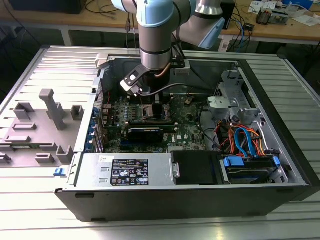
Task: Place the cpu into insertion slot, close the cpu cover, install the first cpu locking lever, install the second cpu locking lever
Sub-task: 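Place the cpu into insertion slot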
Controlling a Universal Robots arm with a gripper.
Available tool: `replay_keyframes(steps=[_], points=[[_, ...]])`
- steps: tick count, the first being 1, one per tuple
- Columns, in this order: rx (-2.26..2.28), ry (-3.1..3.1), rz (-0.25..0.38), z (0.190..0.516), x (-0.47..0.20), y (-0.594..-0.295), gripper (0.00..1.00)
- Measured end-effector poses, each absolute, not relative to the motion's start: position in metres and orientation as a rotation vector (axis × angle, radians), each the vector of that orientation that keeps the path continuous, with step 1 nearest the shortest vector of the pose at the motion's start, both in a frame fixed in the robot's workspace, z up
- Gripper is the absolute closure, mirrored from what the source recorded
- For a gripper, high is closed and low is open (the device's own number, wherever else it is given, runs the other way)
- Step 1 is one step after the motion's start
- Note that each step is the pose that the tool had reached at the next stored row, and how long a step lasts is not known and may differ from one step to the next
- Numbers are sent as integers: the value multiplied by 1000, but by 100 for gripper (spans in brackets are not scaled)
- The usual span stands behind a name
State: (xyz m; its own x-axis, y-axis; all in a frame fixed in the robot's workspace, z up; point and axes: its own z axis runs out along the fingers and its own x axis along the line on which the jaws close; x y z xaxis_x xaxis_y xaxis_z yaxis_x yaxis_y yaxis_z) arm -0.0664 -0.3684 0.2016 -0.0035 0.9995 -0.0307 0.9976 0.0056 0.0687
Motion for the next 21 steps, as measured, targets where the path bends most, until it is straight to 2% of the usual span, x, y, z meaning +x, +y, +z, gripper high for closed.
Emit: replay_keyframes(steps=[21], points=[[2173,2170,42,198,-64,-368,44]])
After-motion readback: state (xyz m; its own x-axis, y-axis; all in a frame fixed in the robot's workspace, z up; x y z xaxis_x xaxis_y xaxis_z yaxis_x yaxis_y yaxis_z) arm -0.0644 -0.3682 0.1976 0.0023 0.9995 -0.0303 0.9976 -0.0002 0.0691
